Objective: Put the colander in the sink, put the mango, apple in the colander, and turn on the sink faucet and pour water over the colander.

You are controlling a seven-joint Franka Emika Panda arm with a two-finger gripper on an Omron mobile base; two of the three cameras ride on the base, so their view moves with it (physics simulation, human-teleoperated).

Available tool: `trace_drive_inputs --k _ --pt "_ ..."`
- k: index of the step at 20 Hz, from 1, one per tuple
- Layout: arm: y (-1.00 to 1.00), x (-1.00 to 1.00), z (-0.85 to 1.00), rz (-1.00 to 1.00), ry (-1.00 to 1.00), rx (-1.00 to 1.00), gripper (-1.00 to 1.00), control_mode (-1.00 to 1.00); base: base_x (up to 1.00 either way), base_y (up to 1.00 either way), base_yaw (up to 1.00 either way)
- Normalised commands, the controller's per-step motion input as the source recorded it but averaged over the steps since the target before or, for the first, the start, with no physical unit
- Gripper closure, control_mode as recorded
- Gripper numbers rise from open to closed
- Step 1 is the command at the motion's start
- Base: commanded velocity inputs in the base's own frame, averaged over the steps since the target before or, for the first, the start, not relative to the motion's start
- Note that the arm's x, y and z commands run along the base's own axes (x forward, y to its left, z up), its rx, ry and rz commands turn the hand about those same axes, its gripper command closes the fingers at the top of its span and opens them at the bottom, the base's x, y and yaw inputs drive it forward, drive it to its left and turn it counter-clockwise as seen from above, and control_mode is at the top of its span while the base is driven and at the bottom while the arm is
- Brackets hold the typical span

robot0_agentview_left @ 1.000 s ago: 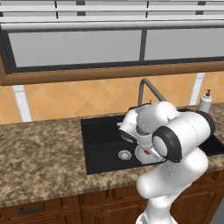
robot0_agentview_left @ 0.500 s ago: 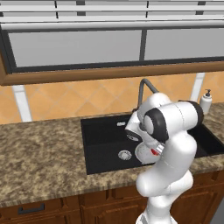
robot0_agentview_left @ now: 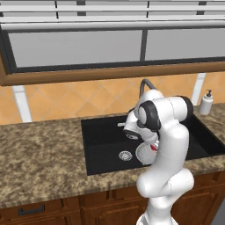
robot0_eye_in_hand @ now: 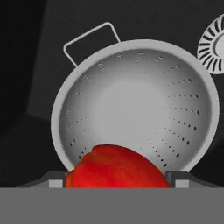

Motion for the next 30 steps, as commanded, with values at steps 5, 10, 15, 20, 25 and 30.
trace_drive_inputs --k 5,10,15,20,25,30 --pt "0.00 0.30 -0.49 -0.07 0.00 -0.11 1.00 -1.00 0.00 0.00 0.00" --pt "0.00 0.10 -0.66 -0.06 0.00 -0.04 1.00 -1.00 0.00 0.00 0.00" --pt "0.00 0.00 -0.83 -0.03 0.00 0.00 1.00 -1.00 0.00 0.00 0.00" --pt "0.00 0.00 -0.83 -0.03 0.00 -0.03 1.00 -1.00 0.00 0.00 0.00" --pt "0.00 0.00 -0.83 -0.04 0.00 -0.06 1.00 -1.00 0.00 0.00 0.00" --pt "0.00 -0.11 -0.60 -0.05 -0.03 -0.03 -1.00 -1.00 0.00 0.00 0.00"
